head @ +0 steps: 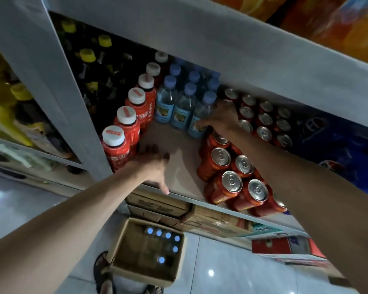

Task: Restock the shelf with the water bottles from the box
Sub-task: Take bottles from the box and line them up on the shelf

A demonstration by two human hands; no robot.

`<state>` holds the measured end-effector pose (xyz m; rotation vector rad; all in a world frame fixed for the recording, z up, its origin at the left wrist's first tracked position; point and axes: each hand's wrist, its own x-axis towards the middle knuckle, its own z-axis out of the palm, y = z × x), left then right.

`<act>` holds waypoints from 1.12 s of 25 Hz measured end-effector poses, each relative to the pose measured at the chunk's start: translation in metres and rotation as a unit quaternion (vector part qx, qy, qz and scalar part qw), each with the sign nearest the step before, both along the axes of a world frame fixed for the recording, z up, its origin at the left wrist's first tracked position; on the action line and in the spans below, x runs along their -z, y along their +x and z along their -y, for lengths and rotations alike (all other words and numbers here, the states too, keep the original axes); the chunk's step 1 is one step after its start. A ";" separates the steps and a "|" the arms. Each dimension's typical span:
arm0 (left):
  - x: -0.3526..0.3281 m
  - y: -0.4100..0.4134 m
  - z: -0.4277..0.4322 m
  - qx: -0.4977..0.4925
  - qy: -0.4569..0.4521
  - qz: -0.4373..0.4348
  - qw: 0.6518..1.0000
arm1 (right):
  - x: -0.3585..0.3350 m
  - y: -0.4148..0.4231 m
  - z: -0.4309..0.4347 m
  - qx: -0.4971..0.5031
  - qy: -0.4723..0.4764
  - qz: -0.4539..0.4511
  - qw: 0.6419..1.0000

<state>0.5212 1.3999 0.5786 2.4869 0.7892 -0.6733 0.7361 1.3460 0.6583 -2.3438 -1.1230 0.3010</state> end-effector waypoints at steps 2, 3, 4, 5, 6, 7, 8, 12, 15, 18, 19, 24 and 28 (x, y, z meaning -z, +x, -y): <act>0.000 0.002 -0.001 0.008 0.009 -0.007 1.000 | 0.003 0.004 -0.006 0.010 -0.003 0.002 1.000; 0.000 0.002 -0.002 0.011 0.015 -0.008 1.000 | 0.004 0.005 -0.008 0.010 0.000 0.002 1.000; -0.001 0.002 -0.002 0.015 0.020 -0.004 1.000 | 0.007 0.005 -0.009 0.012 0.010 -0.002 1.000; -0.002 0.001 -0.002 0.016 0.023 -0.003 1.000 | 0.011 0.004 -0.010 0.015 0.026 -0.007 1.000; -0.004 -0.001 -0.001 0.019 0.027 -0.005 0.999 | 0.014 0.003 -0.010 0.016 0.039 -0.007 0.999; -0.006 -0.002 0.000 0.023 0.033 -0.006 0.999 | 0.015 0.002 -0.008 0.017 0.047 0.000 0.999; -0.008 -0.002 0.001 0.028 0.041 -0.007 0.999 | 0.015 0.001 -0.006 0.019 0.047 0.016 0.999; -0.005 -0.001 -0.002 0.057 0.047 -0.039 0.997 | 0.014 -0.001 -0.003 0.013 0.080 0.042 0.996; -0.007 0.000 -0.003 0.076 0.066 -0.041 0.994 | 0.015 0.000 -0.004 0.021 0.094 0.056 0.994; -0.008 -0.001 -0.003 0.092 0.092 -0.036 0.991 | 0.018 0.001 -0.004 0.031 0.104 0.051 0.993; -0.007 -0.001 -0.003 0.093 0.093 -0.033 0.991 | 0.018 0.001 -0.004 0.032 0.103 0.046 0.993; -0.009 0.000 -0.003 0.088 0.083 -0.025 0.992 | 0.021 0.003 -0.007 0.026 0.086 0.049 0.995; -0.010 -0.001 0.001 0.036 0.032 -0.038 0.998 | 0.008 -0.008 0.002 0.043 0.037 0.046 0.997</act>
